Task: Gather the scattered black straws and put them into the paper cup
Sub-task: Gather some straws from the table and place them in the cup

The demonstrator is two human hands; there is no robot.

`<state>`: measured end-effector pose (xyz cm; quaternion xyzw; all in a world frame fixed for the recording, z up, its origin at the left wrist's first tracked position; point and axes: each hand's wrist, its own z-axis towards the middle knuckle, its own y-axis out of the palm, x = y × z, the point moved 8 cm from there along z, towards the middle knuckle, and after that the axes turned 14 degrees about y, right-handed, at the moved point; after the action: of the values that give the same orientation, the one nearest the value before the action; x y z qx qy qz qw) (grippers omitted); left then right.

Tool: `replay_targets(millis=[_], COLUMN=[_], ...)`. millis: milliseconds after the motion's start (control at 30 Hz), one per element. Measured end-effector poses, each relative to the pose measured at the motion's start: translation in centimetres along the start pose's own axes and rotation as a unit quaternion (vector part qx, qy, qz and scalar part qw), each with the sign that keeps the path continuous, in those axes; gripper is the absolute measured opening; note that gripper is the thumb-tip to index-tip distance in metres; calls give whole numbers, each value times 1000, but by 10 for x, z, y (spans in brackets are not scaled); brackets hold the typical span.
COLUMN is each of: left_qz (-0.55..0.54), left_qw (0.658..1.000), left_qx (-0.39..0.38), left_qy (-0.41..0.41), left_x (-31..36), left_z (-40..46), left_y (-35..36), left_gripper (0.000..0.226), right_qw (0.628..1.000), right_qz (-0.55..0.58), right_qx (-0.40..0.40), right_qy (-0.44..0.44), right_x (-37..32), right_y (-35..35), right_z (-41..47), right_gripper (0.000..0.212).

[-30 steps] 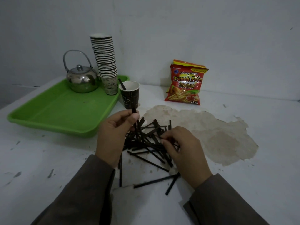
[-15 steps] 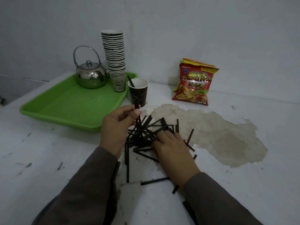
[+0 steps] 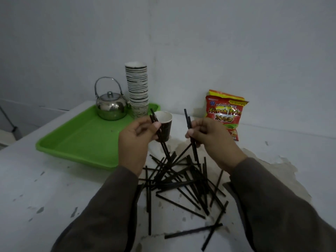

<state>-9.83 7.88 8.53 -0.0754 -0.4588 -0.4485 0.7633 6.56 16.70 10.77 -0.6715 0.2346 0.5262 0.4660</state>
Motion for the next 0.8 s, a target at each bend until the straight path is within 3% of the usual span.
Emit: replay_targets(millis=[133, 333, 600, 800], left_qz=[37, 65, 70, 66], left_qw=[996, 992, 991, 989], left_qx=[-17, -78, -101, -119], left_qy=[78, 75, 51, 54], left_x=[21, 5, -16, -17], left_z=[58, 85, 87, 90], left_y=[12, 22, 12, 16], left_gripper=[46, 34, 32, 30], right_qw=[999, 984, 964, 970], right_qz=[37, -143, -112, -88], right_qx=[6, -95, -188, -191], right_qy=[15, 51, 149, 123], right_x=[-31, -41, -17, -28], right_y=[1, 26, 28, 25], right_z=[42, 67, 67, 73], right_gripper=[29, 16, 13, 12])
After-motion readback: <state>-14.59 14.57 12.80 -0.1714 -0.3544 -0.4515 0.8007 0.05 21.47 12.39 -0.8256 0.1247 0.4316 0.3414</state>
